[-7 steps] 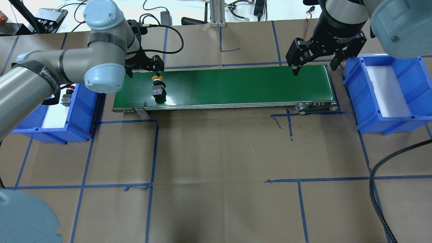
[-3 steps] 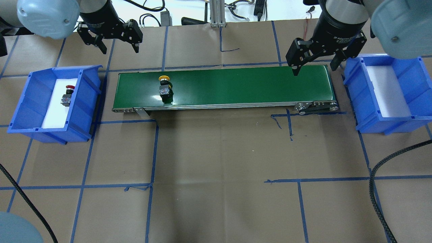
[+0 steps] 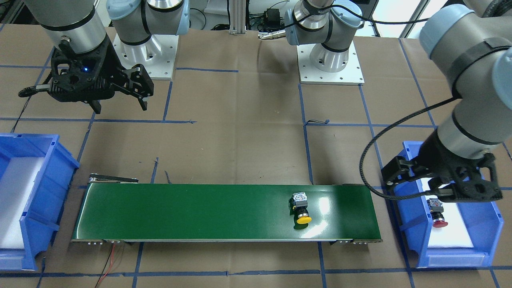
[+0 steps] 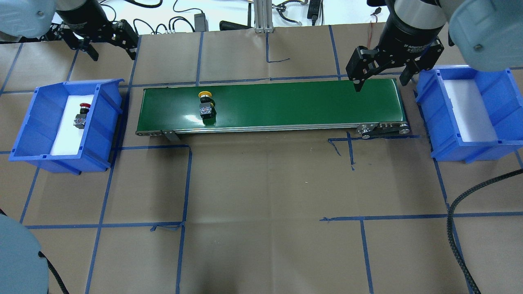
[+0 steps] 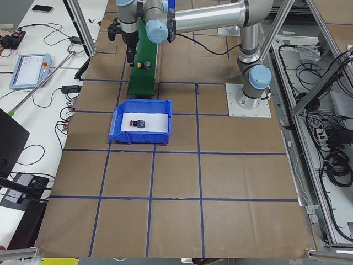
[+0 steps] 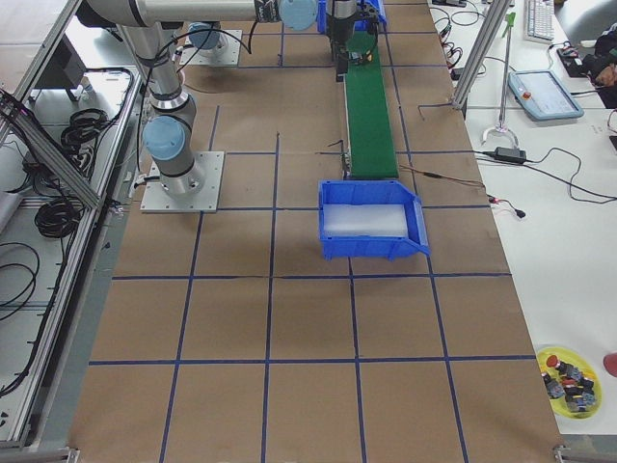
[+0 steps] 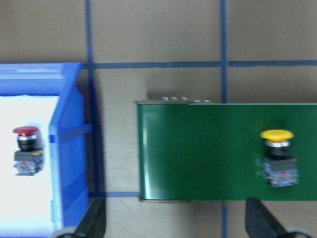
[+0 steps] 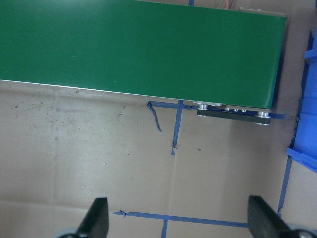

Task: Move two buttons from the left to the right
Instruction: 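Move the left gripper back over the bin to the red-capped button, then lower the left gripper onto the red-capped button and grasp it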

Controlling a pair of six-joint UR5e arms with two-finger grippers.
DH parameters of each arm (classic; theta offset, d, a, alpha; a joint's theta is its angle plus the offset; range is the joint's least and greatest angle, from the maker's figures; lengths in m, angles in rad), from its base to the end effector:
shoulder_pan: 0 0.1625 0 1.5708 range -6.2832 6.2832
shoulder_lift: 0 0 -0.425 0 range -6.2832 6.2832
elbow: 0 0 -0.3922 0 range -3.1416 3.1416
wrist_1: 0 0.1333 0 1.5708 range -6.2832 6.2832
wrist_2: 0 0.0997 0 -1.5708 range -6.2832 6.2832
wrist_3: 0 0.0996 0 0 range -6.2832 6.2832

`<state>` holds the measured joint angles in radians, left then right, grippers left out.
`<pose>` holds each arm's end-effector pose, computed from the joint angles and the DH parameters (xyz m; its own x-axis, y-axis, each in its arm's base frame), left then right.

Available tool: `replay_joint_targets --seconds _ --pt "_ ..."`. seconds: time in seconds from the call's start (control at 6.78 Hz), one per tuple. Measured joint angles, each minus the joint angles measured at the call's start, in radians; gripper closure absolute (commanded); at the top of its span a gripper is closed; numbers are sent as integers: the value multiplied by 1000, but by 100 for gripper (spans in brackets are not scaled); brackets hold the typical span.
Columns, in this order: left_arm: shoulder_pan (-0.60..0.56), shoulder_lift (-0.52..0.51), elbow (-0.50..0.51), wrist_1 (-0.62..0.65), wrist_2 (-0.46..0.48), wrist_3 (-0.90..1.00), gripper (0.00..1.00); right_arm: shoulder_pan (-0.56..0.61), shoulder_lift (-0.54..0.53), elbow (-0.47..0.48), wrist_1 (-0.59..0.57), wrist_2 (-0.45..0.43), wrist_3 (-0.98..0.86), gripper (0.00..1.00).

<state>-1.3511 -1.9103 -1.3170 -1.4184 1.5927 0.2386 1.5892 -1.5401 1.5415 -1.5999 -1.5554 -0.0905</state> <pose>0.0112 -0.6516 0.4370 -0.9992 0.0171 -0.0370 0.0192 0.9980 -0.0596 0.1442 -0.5051 0.4900 -0.9940 -0.1091 -0.0128 -0.1087 0.9937 -0.0290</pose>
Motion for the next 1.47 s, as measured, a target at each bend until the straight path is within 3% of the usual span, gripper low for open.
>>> replay_joint_targets --seconds 0.59,1.18,1.47 --pt "242 -53 0 24 -16 290 0 0 0 0 0 0 0 0" --pt "279 -144 -36 155 -49 309 1 -1 4 0 -3 0 0 0" --pt "283 -194 -100 285 -47 307 1 -3 14 -4 -8 0 0 0"
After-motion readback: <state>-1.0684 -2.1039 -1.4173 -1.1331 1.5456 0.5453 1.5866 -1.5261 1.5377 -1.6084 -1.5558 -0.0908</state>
